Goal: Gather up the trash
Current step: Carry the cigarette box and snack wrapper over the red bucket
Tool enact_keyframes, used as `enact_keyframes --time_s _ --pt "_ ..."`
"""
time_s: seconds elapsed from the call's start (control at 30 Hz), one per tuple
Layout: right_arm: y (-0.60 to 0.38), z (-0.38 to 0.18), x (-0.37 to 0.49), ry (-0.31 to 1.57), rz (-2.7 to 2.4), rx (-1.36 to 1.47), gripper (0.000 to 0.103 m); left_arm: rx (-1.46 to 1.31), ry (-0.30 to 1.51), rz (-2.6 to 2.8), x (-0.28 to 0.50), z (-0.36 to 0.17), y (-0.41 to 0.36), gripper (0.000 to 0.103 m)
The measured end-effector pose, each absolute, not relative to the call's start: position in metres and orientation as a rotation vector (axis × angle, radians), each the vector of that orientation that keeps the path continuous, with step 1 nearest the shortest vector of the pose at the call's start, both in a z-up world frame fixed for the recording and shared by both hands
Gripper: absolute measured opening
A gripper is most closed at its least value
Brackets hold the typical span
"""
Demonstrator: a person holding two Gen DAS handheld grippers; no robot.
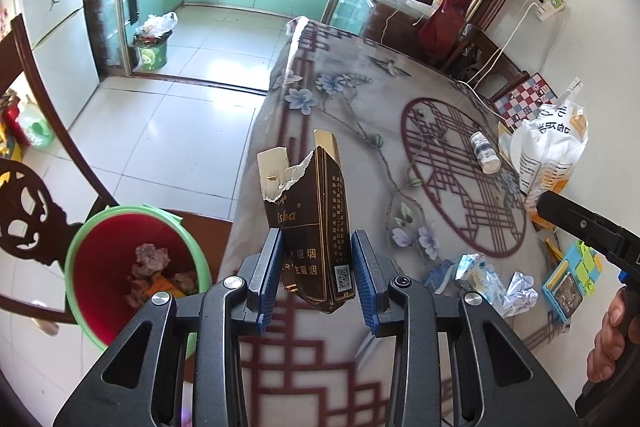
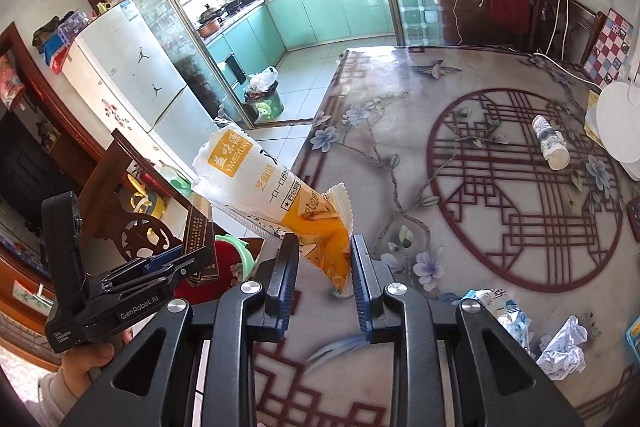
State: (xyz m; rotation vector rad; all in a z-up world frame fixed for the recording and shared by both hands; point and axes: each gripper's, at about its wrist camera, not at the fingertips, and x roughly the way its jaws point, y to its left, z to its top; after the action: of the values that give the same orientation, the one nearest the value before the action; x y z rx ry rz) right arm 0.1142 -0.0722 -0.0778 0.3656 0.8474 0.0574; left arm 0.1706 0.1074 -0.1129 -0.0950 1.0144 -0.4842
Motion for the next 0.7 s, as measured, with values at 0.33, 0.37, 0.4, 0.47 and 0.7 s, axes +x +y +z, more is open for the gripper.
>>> enact_keyframes --time_s 0.33,0.37,0.4,0.47,0.7 --pt "-0.027 -0.077 0.134 0.872 0.118 0.307 0.024 -0.127 1.02 -0.395 0.185 -0.122 0.16 0.033" --pt "-0.021 -0.077 0.137 0.878 0.126 0.299 0.024 -0.132 1.022 -0.383 0.186 -0.124 0.166 0.033" --pt "-0.015 -0.078 0.14 0.883 0.136 0.291 0.024 -0.137 1.024 -0.372 0.187 -0.126 0.172 0.033" --pt "-0.005 -0.078 0.144 0.893 0.155 0.276 0.024 -0.149 1.029 -0.348 0.187 -0.129 0.183 0.033" --pt "0.036 -0.083 0.161 0.925 0.24 0.223 0.024 -0.183 1.042 -0.272 0.188 -0.138 0.22 0.033"
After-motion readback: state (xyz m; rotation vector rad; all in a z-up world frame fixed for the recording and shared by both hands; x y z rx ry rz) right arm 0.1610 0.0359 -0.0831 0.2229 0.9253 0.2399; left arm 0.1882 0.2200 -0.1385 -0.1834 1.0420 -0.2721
